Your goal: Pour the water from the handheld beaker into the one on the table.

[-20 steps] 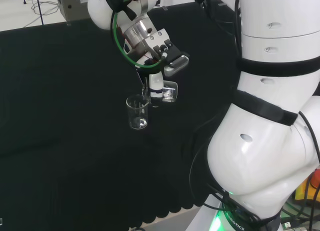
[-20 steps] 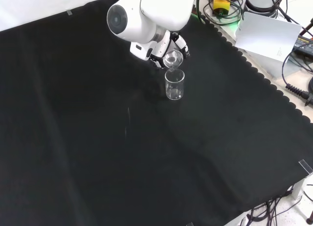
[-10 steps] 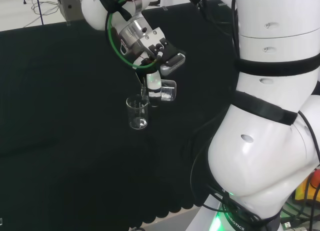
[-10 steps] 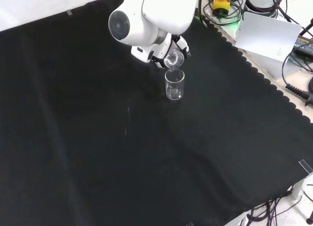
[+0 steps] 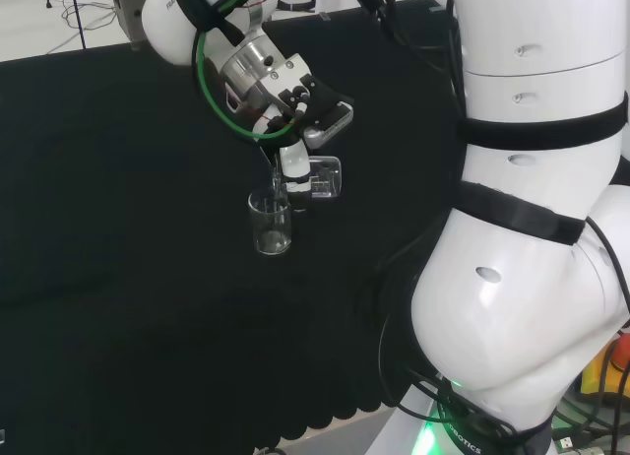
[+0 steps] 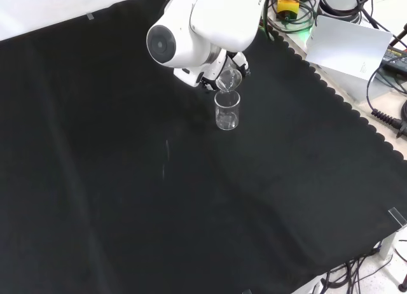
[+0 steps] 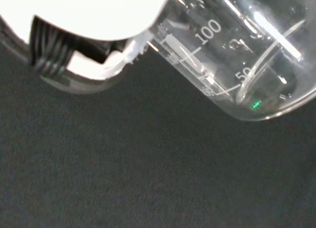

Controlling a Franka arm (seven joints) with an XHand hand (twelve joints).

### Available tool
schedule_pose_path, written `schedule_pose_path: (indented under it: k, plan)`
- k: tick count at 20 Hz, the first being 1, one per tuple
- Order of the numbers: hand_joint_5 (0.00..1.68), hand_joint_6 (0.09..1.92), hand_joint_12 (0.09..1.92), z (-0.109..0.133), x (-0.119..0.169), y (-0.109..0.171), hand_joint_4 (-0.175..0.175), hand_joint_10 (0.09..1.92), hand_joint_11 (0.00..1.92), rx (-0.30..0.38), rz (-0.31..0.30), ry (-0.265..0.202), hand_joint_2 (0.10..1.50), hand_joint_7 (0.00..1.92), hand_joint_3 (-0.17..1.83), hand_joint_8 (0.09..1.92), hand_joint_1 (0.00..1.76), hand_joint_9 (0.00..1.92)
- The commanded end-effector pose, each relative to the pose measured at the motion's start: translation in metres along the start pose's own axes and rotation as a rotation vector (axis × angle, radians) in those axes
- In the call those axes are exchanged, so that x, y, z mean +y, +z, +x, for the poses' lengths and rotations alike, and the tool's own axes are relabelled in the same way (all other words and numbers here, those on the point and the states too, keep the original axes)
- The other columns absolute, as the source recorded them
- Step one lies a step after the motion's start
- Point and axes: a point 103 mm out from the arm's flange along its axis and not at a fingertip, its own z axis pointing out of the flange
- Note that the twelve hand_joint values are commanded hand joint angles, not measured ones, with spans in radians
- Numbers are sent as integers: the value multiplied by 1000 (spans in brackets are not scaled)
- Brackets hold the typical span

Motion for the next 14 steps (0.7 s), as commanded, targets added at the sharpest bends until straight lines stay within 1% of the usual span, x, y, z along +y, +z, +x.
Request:
schedule_pose_path:
  k: [1,8,14]
  plan:
    - [1481,197,636,3,0,-3,-175,87,1447,-18,28,21,656,1598,542,87,1325,1689]
    - [1480,199,636,4,1,-5,-175,87,1448,-23,52,33,657,1597,541,87,1325,1689]
    - [1479,200,635,7,-1,-8,-175,87,1448,-40,66,50,657,1597,540,87,1325,1688]
